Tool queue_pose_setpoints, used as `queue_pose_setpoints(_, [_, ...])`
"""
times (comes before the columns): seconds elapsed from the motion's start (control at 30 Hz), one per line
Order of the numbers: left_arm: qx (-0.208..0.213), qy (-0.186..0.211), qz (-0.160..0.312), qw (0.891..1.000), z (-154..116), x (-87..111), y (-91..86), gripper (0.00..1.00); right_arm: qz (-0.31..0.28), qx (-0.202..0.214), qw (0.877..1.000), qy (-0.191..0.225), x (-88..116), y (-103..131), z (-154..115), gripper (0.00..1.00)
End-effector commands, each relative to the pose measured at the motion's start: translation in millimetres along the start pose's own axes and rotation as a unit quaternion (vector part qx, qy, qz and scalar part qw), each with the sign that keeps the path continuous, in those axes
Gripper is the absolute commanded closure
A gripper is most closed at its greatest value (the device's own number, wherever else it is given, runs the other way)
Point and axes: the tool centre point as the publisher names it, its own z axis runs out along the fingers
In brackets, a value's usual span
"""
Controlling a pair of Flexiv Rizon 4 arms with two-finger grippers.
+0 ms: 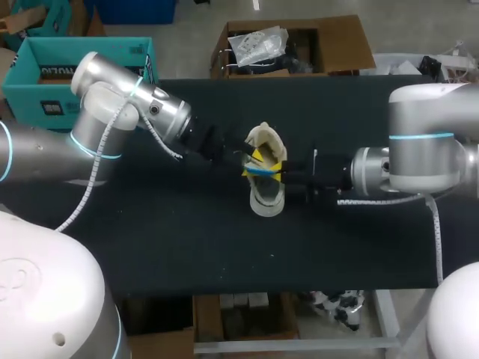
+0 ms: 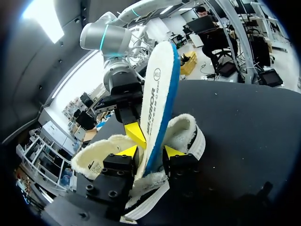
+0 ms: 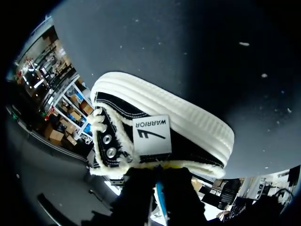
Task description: Open the shoe tongue, take the insole out of the shoe, put the insole back into the shoe, and pack the shoe into the shoebox
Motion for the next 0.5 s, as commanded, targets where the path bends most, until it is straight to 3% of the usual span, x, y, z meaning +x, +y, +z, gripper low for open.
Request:
queue_pose_setpoints(0.03, [-0.003, -0.015, 0.003, 1.0, -11, 9.0, -10.7, 0.73, 0.001, 0.003, 1.0, 0.004, 0, 3, 0, 1.0])
queue_pose_setpoints(0.23, [0.008, -0.021, 0.01, 1.0, -7, 7.4, -21.0, 0.81, 0.001, 0.004, 1.0, 0.001, 0, 4, 4, 1.0])
queue_pose_setpoints(0.3, [0.009, -0.02, 0.015, 1.0, -6, 6.2, -23.1, 1.0, 0.002, 0.004, 1.0, 0.0, 0, 4, 4, 1.0])
queue_pose_setpoints(0.5, [0.0, -0.014, 0.021, 1.0, -4, 4.5, -20.9, 1.0, 0.001, 0.0, 1.0, 0.006, -2, -4, -2, 1.0])
